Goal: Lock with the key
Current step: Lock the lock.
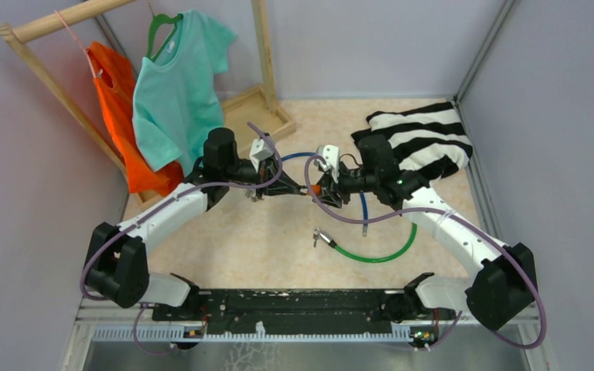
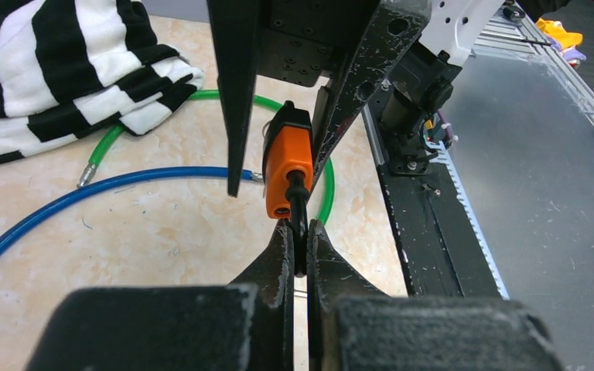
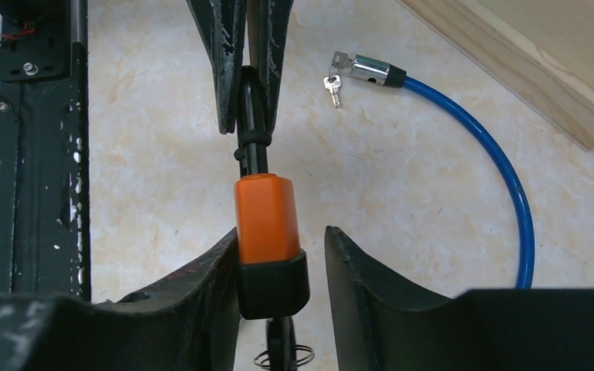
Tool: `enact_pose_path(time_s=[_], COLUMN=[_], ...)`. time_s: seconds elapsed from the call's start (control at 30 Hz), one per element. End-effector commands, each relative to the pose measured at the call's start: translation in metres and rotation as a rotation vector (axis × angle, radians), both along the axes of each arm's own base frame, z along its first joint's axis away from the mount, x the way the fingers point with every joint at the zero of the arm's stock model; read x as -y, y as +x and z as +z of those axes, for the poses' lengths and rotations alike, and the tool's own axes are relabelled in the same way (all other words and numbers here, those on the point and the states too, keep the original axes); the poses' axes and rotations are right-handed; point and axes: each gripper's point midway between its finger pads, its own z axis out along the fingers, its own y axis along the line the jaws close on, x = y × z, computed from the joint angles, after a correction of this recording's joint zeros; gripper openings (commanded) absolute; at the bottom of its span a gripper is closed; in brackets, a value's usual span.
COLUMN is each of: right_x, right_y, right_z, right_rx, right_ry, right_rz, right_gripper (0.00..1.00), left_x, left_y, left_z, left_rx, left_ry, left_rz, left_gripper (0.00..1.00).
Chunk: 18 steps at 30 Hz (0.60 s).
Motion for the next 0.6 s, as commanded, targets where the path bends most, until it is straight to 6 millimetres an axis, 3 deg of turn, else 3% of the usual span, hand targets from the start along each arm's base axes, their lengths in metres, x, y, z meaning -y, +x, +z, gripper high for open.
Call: enact_pose_path(time_s=[0.0,0.07,0.13,0.17,0.57], right_x=[-0.004,-0.005,-0.007,-0.007,-0.015], right_y=[0.0,-0.003,-0.006,-0.007,-0.015], right_z=[0.014,0.017,0.021,0.021,0.029], right_rx=[0.034,0.027,0.025,0.018,-0.036], right_ry=[0.04,0.053,0.067,0.071,0.133], right_rz=[0.036,0.052,0.066,0.069,0.102], right_gripper=[0.38,0.29,0.03,0.0,0.0], left_x=[0.0,0.0,0.0,0.0,0.003], left_y=[-0.008,-0.008,-0.006,-0.005,0.001], left_z=[0.015,0.015,0.014,0.014,0.018], left_rx=[0.063,0.064,0.067,0.07,0.086], left_ry=[-0.044,-0.045,-0.045,-0.046,-0.062], left_rz=[-0.033,-0.029,-0.021,-0.018,-0.008], left_gripper=[0.0,0.0,0.0,0.0,0.0])
